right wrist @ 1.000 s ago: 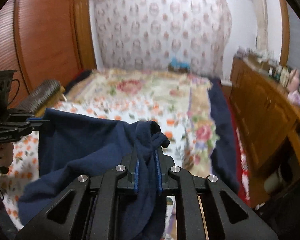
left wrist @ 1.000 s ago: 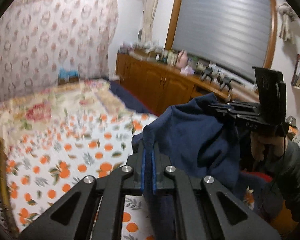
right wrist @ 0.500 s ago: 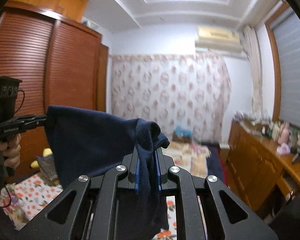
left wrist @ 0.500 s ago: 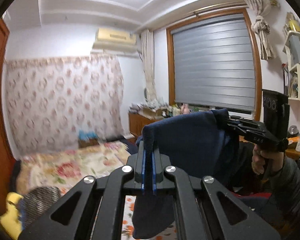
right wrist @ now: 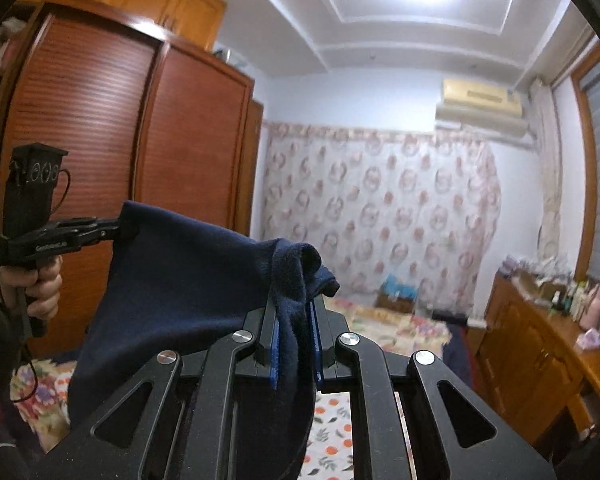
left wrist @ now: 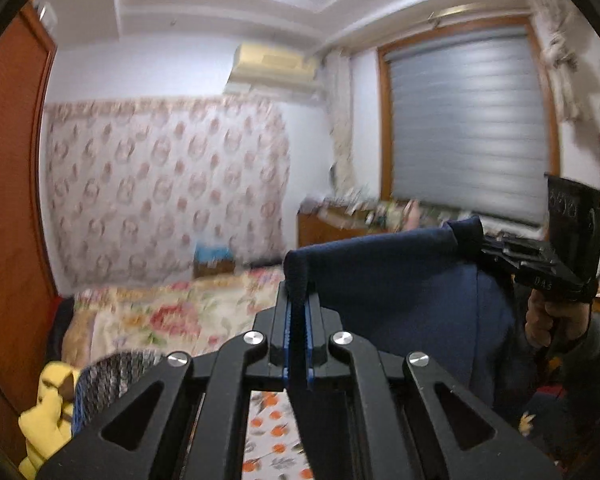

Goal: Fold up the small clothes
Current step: 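Grasp the shirt edge with the left gripper while the right gripper holds it, lift both, then lay the folded navy shirt flat on the bed and open both grippers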

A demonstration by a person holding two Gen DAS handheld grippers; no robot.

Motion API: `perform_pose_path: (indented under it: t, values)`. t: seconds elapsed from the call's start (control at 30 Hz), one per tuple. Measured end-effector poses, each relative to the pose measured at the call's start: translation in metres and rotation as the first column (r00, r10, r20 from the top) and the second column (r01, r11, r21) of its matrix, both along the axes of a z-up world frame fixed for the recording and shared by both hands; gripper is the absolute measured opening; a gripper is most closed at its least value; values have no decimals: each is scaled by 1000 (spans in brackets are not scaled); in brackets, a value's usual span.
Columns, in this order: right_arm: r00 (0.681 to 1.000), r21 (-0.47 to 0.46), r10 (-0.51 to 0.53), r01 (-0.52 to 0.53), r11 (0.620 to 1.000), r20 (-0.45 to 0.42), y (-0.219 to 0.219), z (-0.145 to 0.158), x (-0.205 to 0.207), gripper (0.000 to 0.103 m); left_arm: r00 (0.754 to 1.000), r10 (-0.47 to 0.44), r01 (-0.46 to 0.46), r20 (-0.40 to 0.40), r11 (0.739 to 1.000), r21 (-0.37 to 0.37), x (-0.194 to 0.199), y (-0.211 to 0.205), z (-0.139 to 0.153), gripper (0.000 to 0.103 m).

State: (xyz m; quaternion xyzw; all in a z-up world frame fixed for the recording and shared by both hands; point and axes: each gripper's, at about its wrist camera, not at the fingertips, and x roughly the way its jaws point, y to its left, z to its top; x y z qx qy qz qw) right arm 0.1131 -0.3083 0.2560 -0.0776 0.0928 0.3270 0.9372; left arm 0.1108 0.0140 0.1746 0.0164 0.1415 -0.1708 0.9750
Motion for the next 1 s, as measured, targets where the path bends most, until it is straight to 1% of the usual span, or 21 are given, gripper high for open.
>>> perform_pose_path:
  t: [0.03,0.07,0.1,0.13,0.17,0.2,0.23,0.27,0.3,0.33,0.37,0.43,0.47,0.5,0.57,0.67,0.77,0.83,0.93,0.97,1.0]
  values:
    - [1000,-17,-13,13,1000,-28,7,-13,17,10,999,23,-21,-39,999,34,17,-3,-14,11]
    - [995,-57,-43,38,998,-88,19,-36,50,11,989,90,-80,-121,993,88,49,-1,-43,12]
    - [987,-97,-68,53,994,-149,27,-57,76,18,979,124,-106,-163,988,112,63,1,-59,12]
    - [973,-140,-105,77,987,-204,34,-77,99,24,962,153,-125,-227,983,135,83,8,-87,12]
    - [947,-206,-191,140,969,-257,41,-106,130,28,952,156,-123,-262,983,137,91,13,-104,12]
    - [928,-245,-238,169,955,-287,44,-124,147,28,942,154,-118,-297,984,135,98,17,-120,13]
    - [908,-279,-267,179,944,-323,45,-146,163,28,928,157,-120,-339,984,129,103,23,-140,19]
    - [900,-281,-275,182,942,-339,43,-159,168,28,917,161,-123,-364,984,125,103,25,-154,24]
    - [894,-279,-274,179,943,-355,41,-168,170,28,914,157,-119,-375,985,122,102,26,-161,34]
    - [889,-277,-266,167,946,-373,39,-177,168,28,908,143,-103,-394,987,121,97,27,-173,38]
    - [886,-279,-258,155,948,-385,37,-184,164,29,904,133,-91,-405,989,120,94,27,-180,38]
    - [884,-293,-254,142,946,-393,37,-191,151,30,897,116,-75,-425,991,112,90,28,-189,45]
    - [883,-288,-242,129,949,-402,33,-194,145,33,895,110,-70,-432,992,106,83,26,-192,45]
    - [881,-282,-231,117,952,-414,30,-196,136,41,895,108,-70,-433,992,103,75,24,-197,45]
    - [875,-276,-215,98,956,-433,25,-203,118,47,895,102,-63,-434,993,103,53,17,-200,45]
    - [862,-255,-183,64,965,-472,17,-214,87,47,889,72,-37,-452,996,87,33,9,-209,45]
    - [836,-234,-147,23,972,-529,13,-234,61,47,887,45,-14,-459,997,71,12,-1,-215,45]
    - [821,-231,-138,8,973,-554,13,-246,49,47,886,32,-5,-463,998,59,1,-6,-219,45]
    - [803,-239,-137,-7,971,-580,14,-265,37,47,877,12,10,-481,999,44,-10,-15,-228,45]
    - [799,-242,-139,-9,970,-585,13,-271,34,41,874,8,12,-486,999,38,-13,-16,-232,45]
    - [796,-236,-131,-15,972,-590,13,-274,33,22,870,4,13,-493,999,33,-16,-17,-234,45]
